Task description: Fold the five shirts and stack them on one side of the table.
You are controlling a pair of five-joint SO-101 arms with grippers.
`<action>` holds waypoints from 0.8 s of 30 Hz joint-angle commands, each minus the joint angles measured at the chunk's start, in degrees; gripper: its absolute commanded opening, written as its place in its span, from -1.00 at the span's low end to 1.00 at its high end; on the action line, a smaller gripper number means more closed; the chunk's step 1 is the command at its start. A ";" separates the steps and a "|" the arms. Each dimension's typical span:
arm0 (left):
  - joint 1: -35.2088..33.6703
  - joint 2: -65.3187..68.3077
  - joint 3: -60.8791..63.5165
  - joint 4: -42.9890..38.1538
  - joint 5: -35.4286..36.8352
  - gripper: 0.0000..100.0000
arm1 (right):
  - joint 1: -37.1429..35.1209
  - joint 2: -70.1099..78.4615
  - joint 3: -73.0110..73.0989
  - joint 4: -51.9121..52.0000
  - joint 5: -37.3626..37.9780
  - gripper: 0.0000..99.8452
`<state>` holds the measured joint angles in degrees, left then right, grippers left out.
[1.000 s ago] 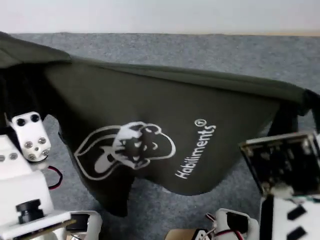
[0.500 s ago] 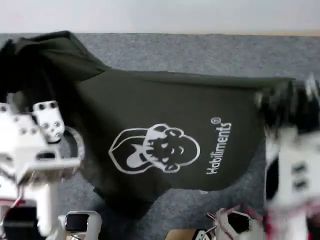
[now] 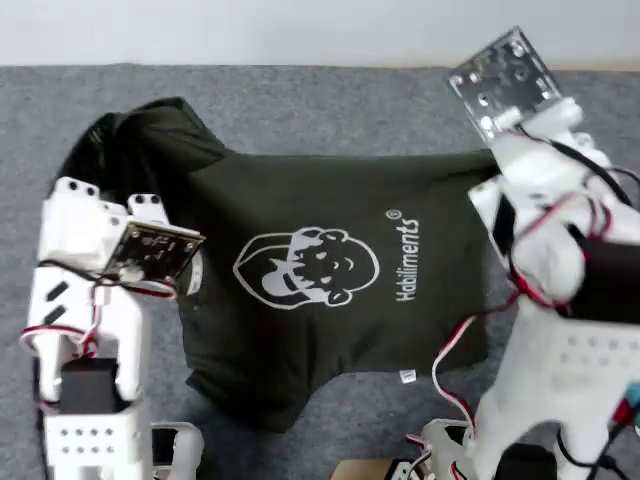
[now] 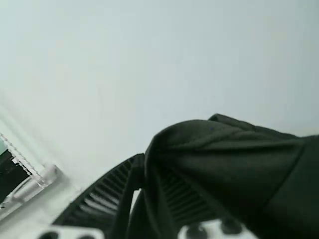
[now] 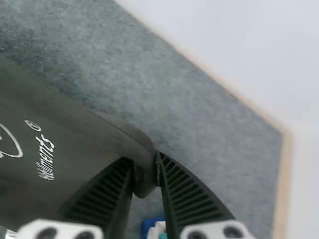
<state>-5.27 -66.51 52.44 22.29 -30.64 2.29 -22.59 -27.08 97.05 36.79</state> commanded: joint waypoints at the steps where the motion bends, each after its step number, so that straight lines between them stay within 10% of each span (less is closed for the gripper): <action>1: 0.09 1.58 8.40 -12.48 -0.53 -1.00 | -0.66 1.27 5.98 -8.22 -1.23 -0.98; 10: -0.09 31.56 0.48 -27.43 -0.35 -1.00 | -0.57 5.23 24.53 -31.25 -0.70 -0.98; 24: 2.90 73.41 -41.89 -28.84 -0.26 -1.00 | 2.95 15.43 26.20 -51.03 -0.62 -0.98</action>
<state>-3.52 2.33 20.35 -4.97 -30.55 2.90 -7.65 -0.35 49.58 35.91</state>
